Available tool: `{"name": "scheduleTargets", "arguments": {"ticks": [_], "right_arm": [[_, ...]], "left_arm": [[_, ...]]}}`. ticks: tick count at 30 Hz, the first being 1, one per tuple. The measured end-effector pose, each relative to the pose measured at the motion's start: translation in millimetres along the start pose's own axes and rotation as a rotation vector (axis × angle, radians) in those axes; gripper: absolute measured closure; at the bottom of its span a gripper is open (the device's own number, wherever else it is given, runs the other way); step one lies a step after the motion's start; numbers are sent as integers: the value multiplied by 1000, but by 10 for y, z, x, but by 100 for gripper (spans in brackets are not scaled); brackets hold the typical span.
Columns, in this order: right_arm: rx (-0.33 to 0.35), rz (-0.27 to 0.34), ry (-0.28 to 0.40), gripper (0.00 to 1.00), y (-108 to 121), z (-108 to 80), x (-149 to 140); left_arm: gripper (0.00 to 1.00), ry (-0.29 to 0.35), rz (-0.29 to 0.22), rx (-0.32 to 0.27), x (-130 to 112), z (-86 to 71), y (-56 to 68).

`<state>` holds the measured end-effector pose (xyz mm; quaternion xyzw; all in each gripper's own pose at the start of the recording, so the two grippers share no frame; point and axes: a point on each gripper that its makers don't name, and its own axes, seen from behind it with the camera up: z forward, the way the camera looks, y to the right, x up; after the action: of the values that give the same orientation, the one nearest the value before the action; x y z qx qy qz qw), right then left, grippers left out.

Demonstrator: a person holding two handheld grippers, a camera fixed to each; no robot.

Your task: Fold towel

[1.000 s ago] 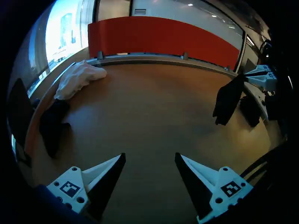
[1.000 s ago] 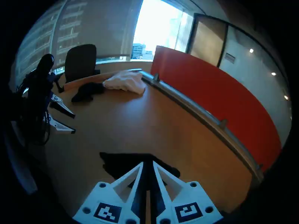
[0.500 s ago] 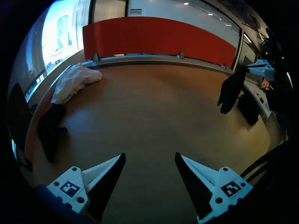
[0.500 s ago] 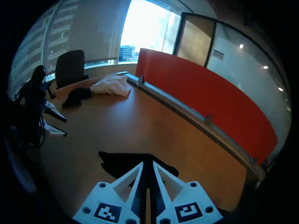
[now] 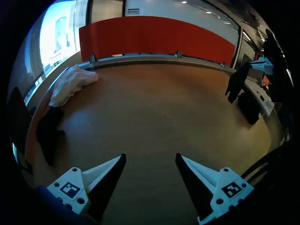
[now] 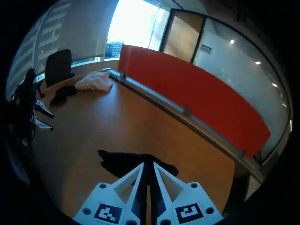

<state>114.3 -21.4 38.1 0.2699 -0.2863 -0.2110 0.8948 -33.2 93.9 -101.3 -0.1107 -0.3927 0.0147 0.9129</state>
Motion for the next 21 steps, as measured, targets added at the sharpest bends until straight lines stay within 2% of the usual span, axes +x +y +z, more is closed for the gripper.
{"name": "scheduleTargets", "arguments": {"ticks": [8,21], "right_arm": [[-51,21,-35,93,530,-129,-206],[-118,46,-78,94,1212,-258,-437]], "left_arm": [[2,-3,-1,8,9,4,41],[2,-8,5,14,24,17,126]]}}
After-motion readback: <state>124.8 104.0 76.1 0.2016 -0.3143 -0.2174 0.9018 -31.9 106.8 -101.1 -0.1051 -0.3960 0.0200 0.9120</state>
